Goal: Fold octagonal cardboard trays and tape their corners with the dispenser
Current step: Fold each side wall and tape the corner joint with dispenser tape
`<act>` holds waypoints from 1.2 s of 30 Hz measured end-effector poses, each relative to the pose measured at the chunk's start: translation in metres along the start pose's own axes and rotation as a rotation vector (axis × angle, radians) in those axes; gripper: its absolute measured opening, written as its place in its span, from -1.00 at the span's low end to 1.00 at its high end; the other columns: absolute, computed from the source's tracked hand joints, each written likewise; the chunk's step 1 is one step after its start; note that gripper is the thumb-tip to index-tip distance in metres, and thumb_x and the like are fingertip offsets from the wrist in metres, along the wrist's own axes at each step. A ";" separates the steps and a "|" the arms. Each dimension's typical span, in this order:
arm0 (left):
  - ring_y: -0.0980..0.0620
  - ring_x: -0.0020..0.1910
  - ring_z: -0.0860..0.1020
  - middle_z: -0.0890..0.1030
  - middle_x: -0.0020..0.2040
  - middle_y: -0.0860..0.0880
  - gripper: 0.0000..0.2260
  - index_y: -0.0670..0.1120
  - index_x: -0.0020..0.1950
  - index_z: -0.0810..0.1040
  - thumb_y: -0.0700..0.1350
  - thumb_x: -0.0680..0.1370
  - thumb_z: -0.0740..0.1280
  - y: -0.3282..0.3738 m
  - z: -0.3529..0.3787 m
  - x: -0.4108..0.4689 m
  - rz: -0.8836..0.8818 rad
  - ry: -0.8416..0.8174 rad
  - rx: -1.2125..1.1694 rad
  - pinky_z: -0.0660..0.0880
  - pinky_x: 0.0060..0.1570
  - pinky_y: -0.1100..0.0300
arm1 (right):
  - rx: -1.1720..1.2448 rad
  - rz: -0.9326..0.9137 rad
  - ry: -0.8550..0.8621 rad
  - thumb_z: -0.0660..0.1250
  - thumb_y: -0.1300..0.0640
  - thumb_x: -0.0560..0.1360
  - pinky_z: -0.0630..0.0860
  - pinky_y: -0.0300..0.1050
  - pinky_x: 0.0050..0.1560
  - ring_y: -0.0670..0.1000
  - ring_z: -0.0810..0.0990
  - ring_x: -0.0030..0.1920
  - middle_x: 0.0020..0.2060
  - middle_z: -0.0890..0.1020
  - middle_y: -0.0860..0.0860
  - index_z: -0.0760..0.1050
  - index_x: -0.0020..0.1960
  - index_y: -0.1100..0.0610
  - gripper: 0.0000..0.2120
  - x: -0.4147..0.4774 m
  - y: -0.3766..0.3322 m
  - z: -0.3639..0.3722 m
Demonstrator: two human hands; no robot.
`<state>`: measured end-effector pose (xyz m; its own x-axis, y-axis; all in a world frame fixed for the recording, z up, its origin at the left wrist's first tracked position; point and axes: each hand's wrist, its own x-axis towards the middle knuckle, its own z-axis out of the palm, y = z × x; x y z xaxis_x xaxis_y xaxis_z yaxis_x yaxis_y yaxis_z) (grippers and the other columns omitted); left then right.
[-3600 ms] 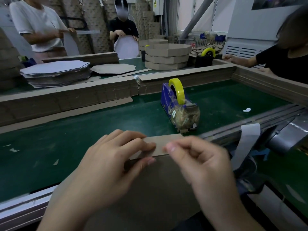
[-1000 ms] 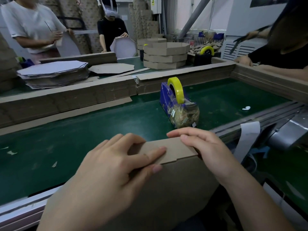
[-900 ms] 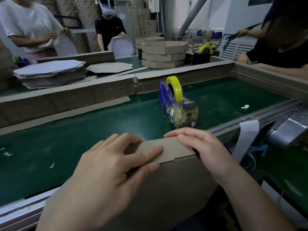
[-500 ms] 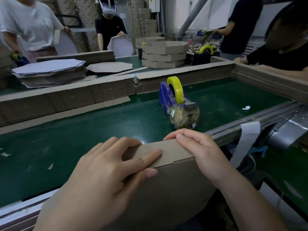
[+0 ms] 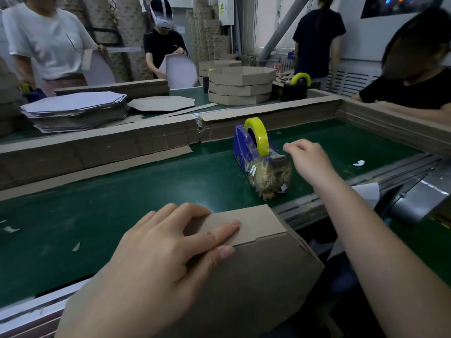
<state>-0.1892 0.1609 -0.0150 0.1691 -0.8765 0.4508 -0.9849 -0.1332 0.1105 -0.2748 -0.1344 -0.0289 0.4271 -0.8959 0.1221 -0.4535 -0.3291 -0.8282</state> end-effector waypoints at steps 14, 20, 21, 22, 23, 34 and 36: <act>0.03 -0.14 0.57 0.61 0.03 0.10 -0.68 0.27 0.21 0.59 0.19 0.56 0.14 0.003 0.002 0.001 0.004 0.000 0.012 0.49 -0.31 0.15 | 0.660 0.333 -0.033 0.42 0.21 0.42 0.49 -0.28 -0.36 -0.11 0.47 -0.29 -0.27 0.57 -0.04 0.66 -0.12 0.19 -0.93 0.011 -0.012 0.013; 0.00 -0.13 0.59 0.61 0.02 0.10 -0.68 0.26 0.20 0.60 0.19 0.56 0.14 0.002 0.003 0.002 0.000 0.009 0.018 0.51 -0.31 0.13 | 0.760 0.248 0.109 0.39 0.27 0.40 0.47 -0.24 -0.25 -0.05 0.55 -0.21 -0.29 0.61 0.01 0.59 -0.31 0.18 -0.89 0.005 -0.002 0.027; 0.00 -0.13 0.59 0.61 0.02 0.10 -0.68 0.26 0.20 0.60 0.19 0.56 0.14 0.003 0.003 0.001 -0.002 0.012 0.017 0.51 -0.31 0.11 | 0.766 0.226 0.116 0.38 0.28 0.39 0.48 -0.22 -0.22 -0.04 0.56 -0.19 -0.28 0.60 0.02 0.58 -0.33 0.19 -0.87 0.003 -0.001 0.028; -0.01 -0.13 0.59 0.62 0.02 0.09 -0.68 0.26 0.19 0.61 0.19 0.56 0.14 0.003 0.003 0.001 -0.005 0.013 0.015 0.52 -0.31 0.11 | 0.769 0.200 0.119 0.37 0.29 0.39 0.49 -0.22 -0.19 -0.04 0.56 -0.18 -0.29 0.60 0.02 0.57 -0.34 0.19 -0.86 0.002 0.001 0.029; -0.01 -0.13 0.59 0.62 0.02 0.09 -0.68 0.26 0.19 0.61 0.19 0.56 0.14 0.003 0.003 0.001 -0.007 0.015 0.015 0.52 -0.31 0.10 | 0.771 0.178 0.122 0.36 0.31 0.39 0.50 -0.21 -0.17 -0.05 0.56 -0.18 -0.31 0.59 0.02 0.56 -0.36 0.20 -0.84 0.000 0.003 0.030; -0.01 -0.13 0.59 0.62 0.02 0.09 -0.68 0.25 0.18 0.61 0.19 0.55 0.14 0.005 0.002 0.002 -0.015 0.000 0.017 0.51 -0.30 0.12 | 0.731 0.069 0.168 0.29 0.28 0.32 0.32 -0.05 -0.23 0.03 0.34 -0.29 -0.52 0.37 -0.03 0.37 -0.49 0.13 -0.76 -0.013 0.023 0.036; -0.01 -0.13 0.59 0.62 0.01 0.09 -0.67 0.25 0.18 0.62 0.19 0.55 0.14 0.005 0.002 0.003 -0.017 0.004 0.015 0.51 -0.30 0.12 | 0.750 0.057 0.179 0.28 0.25 0.27 0.33 -0.05 -0.21 0.02 0.35 -0.30 -0.49 0.37 -0.02 0.35 -0.47 0.16 -0.82 -0.015 0.026 0.039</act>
<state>-0.1941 0.1568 -0.0154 0.1861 -0.8723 0.4522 -0.9823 -0.1553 0.1047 -0.2625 -0.1181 -0.0736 0.2573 -0.9610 0.1017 0.2075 -0.0479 -0.9771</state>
